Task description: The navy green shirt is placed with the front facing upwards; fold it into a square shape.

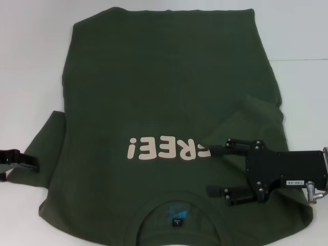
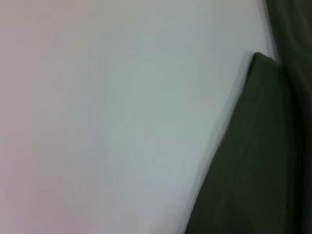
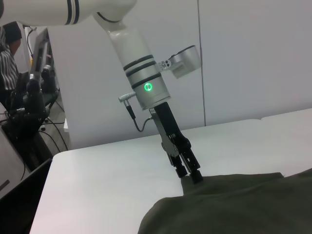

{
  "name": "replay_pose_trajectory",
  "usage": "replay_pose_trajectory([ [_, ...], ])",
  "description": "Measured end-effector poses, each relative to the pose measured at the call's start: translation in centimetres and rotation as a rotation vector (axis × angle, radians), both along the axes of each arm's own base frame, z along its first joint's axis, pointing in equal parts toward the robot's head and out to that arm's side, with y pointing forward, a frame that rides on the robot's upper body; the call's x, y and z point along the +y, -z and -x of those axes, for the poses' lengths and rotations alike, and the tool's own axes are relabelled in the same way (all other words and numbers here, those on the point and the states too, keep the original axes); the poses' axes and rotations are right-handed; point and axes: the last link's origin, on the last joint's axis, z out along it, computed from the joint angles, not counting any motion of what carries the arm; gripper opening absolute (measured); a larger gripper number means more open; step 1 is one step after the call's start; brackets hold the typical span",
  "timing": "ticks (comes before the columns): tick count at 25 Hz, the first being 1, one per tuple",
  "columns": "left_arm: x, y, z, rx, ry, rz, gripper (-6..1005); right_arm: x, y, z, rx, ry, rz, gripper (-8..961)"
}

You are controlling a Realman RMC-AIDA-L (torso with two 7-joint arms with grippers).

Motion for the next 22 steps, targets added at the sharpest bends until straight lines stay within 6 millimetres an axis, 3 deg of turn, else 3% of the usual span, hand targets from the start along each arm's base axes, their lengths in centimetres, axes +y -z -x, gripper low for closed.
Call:
replay_pose_trajectory([
  [22, 0.8, 1.4, -1.3, -0.027, 0.024, 0.031, 906, -0.1, 0.0, -0.1, 0.0, 0.002, 0.0, 943],
])
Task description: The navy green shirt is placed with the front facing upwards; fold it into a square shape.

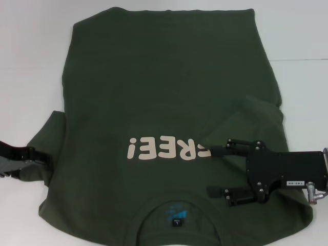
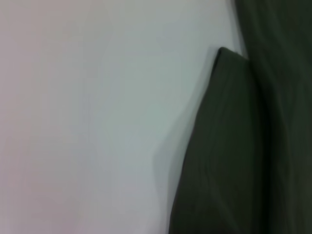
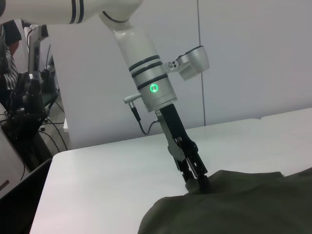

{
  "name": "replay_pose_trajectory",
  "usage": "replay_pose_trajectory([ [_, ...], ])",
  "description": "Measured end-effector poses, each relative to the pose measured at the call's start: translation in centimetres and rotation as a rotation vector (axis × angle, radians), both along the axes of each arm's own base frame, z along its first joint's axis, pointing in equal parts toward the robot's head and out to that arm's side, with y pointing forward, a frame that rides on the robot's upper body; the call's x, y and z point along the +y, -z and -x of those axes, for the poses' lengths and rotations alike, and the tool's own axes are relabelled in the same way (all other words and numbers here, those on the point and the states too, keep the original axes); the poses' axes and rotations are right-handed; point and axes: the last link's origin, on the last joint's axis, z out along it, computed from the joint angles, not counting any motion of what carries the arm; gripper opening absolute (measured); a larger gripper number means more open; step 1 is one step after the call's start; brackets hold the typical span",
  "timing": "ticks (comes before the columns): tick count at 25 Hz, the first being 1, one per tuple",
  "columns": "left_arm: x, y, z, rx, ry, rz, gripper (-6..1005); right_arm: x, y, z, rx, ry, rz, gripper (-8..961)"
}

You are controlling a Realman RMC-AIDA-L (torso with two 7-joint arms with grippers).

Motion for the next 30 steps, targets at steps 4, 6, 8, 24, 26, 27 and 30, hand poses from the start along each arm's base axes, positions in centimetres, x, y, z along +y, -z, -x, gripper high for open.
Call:
replay_pose_trajectory([
  [4, 0.2, 0.0, -0.2, -0.001, 0.005, 0.0, 906, 0.0, 0.0, 0.0, 0.0, 0.0, 0.0, 943],
  [6, 0.2, 0.0, -0.2, -0.002, 0.005, 0.001, 906, 0.0, 0.0, 0.0, 0.0, -0.001, 0.0, 943],
  [8, 0.2, 0.1, -0.2, -0.005, 0.004, 0.003, 906, 0.0, 0.0, 0.0, 0.001, -0.002, 0.001, 943],
  [24, 0.9, 0.8, -0.8, -0.009, 0.02, 0.004, 905, 0.0, -0.1, 0.0, -0.001, -0.003, 0.001, 942],
  [26, 0.9, 0.8, -0.9, -0.009, 0.022, 0.005, 905, 0.1, -0.2, 0.0, -0.002, -0.003, 0.0, 942],
  [27, 1.0, 0.8, -0.9, -0.007, 0.024, 0.006, 902, 0.1, -0.2, 0.0, -0.002, -0.002, -0.001, 942],
  [30, 1.1, 1.0, -1.0, 0.005, 0.035, 0.012, 892, 0.1, -0.2, 0.0, -0.002, -0.002, -0.002, 942],
])
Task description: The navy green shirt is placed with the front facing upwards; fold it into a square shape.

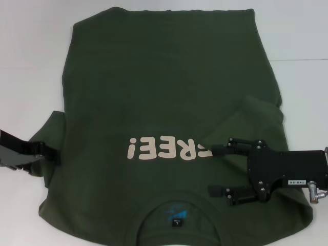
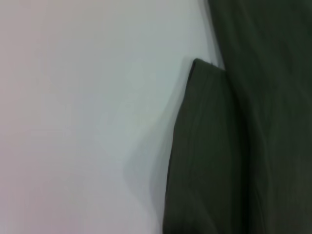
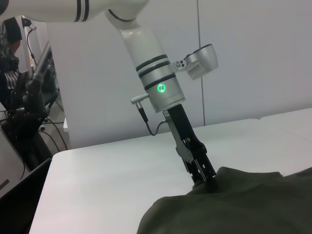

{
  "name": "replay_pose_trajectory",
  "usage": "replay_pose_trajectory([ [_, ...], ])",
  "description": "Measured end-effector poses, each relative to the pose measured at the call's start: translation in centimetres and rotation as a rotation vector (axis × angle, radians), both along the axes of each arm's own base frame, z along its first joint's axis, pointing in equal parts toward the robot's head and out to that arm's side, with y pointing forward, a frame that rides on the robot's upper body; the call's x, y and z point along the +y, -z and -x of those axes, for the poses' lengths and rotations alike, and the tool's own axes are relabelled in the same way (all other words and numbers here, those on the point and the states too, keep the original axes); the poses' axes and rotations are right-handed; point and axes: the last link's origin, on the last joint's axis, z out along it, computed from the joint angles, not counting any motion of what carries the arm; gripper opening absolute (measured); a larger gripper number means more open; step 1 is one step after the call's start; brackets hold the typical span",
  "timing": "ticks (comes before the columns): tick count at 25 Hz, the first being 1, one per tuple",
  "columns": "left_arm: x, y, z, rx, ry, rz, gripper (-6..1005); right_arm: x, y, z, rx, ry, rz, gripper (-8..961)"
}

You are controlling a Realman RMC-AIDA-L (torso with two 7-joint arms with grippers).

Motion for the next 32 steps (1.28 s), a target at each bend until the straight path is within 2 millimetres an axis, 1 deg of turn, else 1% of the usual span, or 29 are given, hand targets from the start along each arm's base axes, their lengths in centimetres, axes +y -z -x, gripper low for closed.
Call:
replay_pose_trajectory([
  [2, 0.1, 0.1, -0.1, 0.012, 0.011, 0.005, 885, 0.0, 0.0, 0.0, 0.0, 0.0, -0.001, 942],
  [7, 0.3, 0.2, -0.3, 0.025, 0.024, 0.006, 691, 0.0, 0.0, 0.0, 0.002, 0.002, -0.002, 942],
  [15, 0.4, 0.2, -0.3, 0.029, 0.032, 0.006, 467, 0.1, -0.1, 0.0, 0.002, 0.002, -0.004, 941],
  [20, 0.5, 0.3, -0.4, 0.032, 0.037, 0.01, 246, 0.1, -0.1, 0.0, 0.002, 0.002, -0.005, 941],
  [26, 0.5, 0.5, -0.6, 0.043, 0.051, 0.024, 33, 0.1, -0.1, 0.0, 0.002, 0.002, -0.005, 941],
  [32, 0.8, 0.2, -1.1, 0.087, 0.095, 0.022, 31, 0.0, -0.2, -0.1, 0.004, 0.006, -0.006, 941],
])
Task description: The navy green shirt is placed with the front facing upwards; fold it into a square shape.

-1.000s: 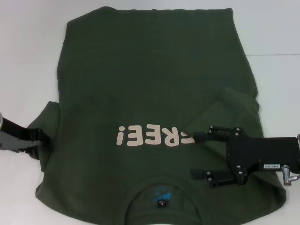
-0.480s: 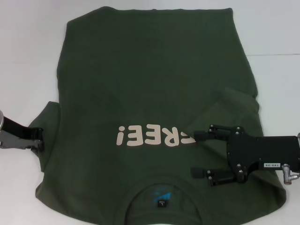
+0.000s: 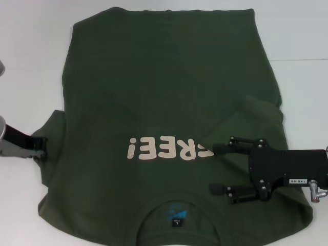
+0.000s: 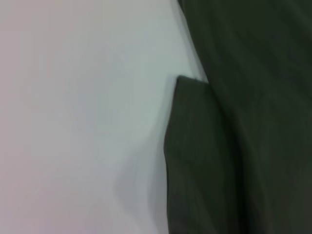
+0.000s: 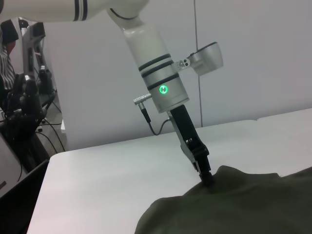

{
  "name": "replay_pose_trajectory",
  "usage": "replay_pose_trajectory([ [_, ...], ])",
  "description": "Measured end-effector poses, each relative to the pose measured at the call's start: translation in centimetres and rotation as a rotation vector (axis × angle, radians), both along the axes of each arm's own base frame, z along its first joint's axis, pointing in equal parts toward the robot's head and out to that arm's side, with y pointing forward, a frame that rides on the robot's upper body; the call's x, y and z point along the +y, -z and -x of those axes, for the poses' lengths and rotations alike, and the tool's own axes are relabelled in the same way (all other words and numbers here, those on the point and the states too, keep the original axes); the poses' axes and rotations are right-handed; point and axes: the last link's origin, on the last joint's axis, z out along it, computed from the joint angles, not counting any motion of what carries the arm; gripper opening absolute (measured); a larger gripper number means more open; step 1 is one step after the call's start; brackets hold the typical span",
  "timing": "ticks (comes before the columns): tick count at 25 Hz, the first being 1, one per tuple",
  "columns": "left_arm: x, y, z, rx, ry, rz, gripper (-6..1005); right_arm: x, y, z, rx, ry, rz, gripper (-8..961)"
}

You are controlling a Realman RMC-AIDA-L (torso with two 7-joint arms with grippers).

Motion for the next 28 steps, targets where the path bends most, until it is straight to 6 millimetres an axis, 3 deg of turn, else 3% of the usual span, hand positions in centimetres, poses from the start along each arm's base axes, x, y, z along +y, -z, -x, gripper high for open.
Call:
replay_pose_trajectory([
  [28, 0.4, -4.2, 1.5, 0.093, 0.051, -0.141, 24, -0.2, 0.1, -0.2, 0.013, 0.015, -0.009, 942],
])
